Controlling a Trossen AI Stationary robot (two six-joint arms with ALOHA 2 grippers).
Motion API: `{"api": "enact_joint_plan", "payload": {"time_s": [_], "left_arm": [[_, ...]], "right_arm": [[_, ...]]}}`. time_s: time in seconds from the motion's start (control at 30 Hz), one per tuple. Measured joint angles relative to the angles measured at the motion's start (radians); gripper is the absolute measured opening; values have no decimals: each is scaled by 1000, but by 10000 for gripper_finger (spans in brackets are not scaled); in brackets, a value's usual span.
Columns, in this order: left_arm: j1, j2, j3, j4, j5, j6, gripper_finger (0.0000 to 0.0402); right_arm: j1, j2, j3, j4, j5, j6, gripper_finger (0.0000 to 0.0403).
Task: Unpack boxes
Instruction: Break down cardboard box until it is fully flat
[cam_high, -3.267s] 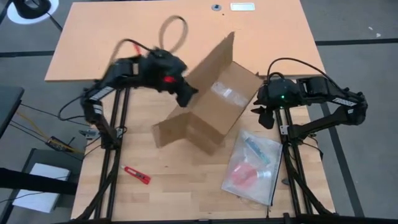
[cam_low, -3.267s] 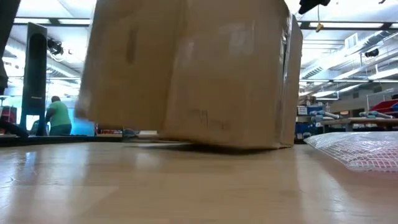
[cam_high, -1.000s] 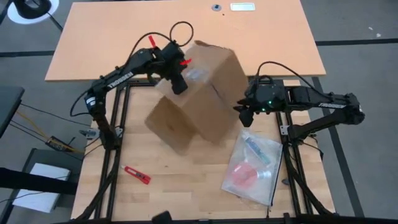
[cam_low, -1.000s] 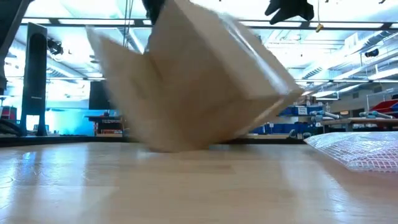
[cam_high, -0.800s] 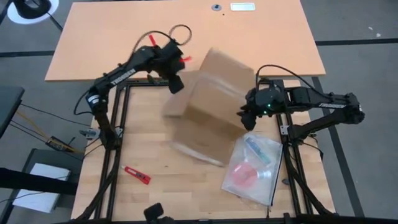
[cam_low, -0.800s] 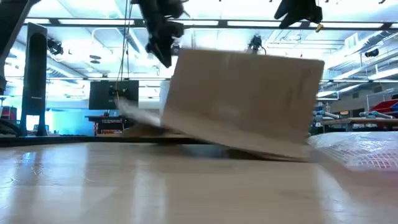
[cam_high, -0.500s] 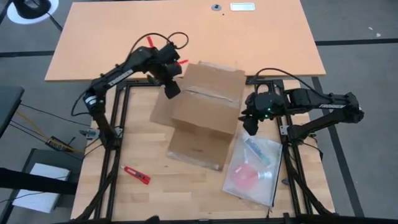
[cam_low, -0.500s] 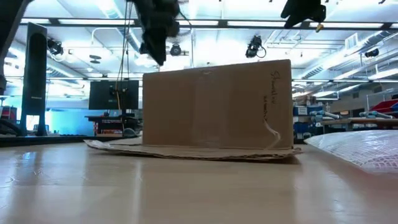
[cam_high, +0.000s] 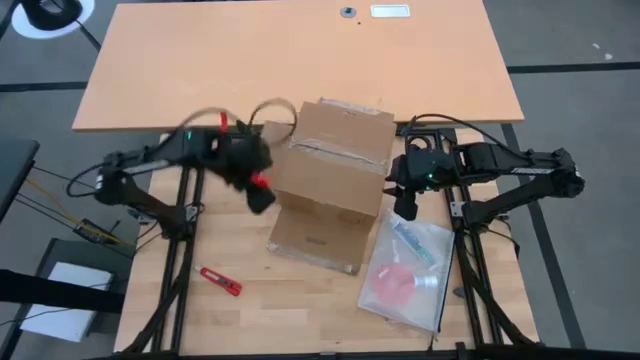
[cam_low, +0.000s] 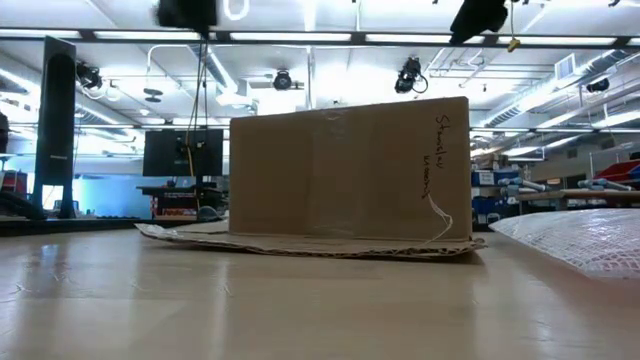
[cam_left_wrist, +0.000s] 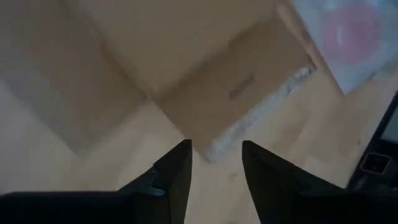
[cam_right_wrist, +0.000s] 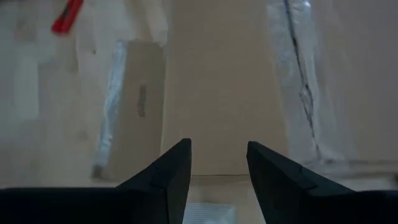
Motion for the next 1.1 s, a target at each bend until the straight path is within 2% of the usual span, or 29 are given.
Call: {"api": "enact_joint_plan", "payload": {"time_s": [0.1, 0.23, 0.33, 0.5, 0.63, 0.83, 0.93, 1.1], "left_arm": [[-173, -55, -120, 33, -73, -313, 152], [-401, -55, -240, 73, -163, -779, 152], [-531, -27, -307, 81, -156, -1037, 150], [-710, 17, -392, 123, -91, -1376, 147], [-798, 21, -471, 240, -50, -1527, 147], [-881, 16, -583, 287, 43, -1711, 162], [-918, 15, -628, 320, 38, -1787, 180], [-960, 22, -690, 322, -26, -1784, 200]], "right_arm": [[0, 2, 0, -2, -1, -90, 162], [0, 3, 0, -12, -1, -170, 162], [0, 2, 0, -11, -1, -219, 162], [-14, 2, 0, -9, -17, -232, 162], [-41, 1, 0, 8, -63, -222, 168], [-88, 6, 0, 19, -62, -140, 216], [-104, 13, -10, 21, -63, -78, 240], [-112, 19, -63, 58, -67, -39, 264]]}}
